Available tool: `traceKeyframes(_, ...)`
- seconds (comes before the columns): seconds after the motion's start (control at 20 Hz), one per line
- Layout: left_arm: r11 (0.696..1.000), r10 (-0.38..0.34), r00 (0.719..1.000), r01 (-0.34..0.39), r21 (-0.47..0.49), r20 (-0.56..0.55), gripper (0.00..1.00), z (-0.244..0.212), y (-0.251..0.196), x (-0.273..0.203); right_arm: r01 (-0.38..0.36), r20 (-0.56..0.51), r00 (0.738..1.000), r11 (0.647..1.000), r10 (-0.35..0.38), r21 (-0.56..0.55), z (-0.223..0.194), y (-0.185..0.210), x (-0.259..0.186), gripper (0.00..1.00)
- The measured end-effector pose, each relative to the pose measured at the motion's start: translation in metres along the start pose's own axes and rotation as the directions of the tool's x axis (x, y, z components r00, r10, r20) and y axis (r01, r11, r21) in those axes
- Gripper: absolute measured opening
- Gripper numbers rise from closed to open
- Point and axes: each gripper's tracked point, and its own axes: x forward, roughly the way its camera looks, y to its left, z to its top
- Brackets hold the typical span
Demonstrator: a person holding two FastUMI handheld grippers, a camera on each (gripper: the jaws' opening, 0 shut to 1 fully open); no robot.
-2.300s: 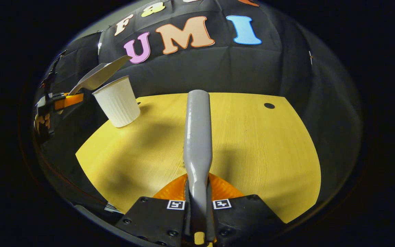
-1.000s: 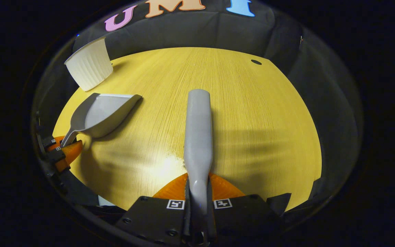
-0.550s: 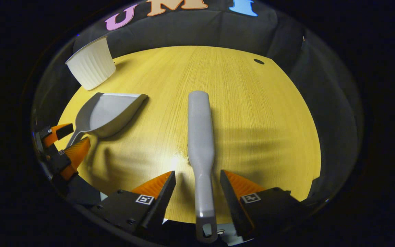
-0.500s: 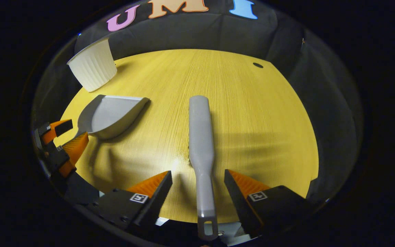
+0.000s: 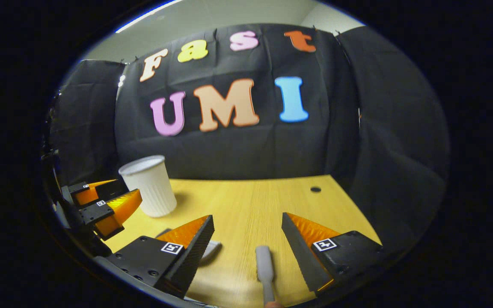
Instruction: Pick up the small broom and dustpan from the desktop, sweep the trash into the dustpan with the broom, and then empty the trash into the garbage bin.
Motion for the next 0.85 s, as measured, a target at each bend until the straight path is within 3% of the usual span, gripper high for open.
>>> traceKeyframes(0.1,1.0,0.012,0.997,-0.012,-0.009,0.07,0.93,0.043,0.005,0.001,0.007,0.126,0.992,1.0,-0.006,-0.009,0.038,0.005,-0.005,0.93)
traceKeyframes(0.2,0.999,0.009,0.995,-0.015,0.052,0.101,0.93,0.064,0.006,0.007,0.009,0.188,0.982,1.0,-0.01,0.006,0.058,0.005,-0.017,0.93)
traceKeyframes(0.3,0.995,0.004,0.99,-0.017,0.095,0.143,0.93,0.079,0.007,0.006,-0.001,0.22,0.975,1.0,-0.003,0.018,0.068,0.013,-0.022,0.93)
traceKeyframes(0.55,0.996,-0.04,0.984,0.024,0.091,0.174,0.92,0.093,-0.005,-0.002,0.027,0.266,0.964,1.0,-0.026,0.0,0.089,0.004,-0.04,0.93)
traceKeyframes(0.8,0.996,-0.033,0.98,0.015,0.093,0.196,0.92,0.097,-0.008,-0.003,0.057,0.305,0.951,0.998,-0.046,-0.025,0.102,-0.002,-0.048,0.93)
traceKeyframes(0.85,0.995,-0.041,0.981,0.022,0.099,0.192,1.0,0.098,-0.01,-0.001,0.063,0.312,0.949,0.998,-0.05,-0.031,0.105,-0.003,-0.048,0.93)
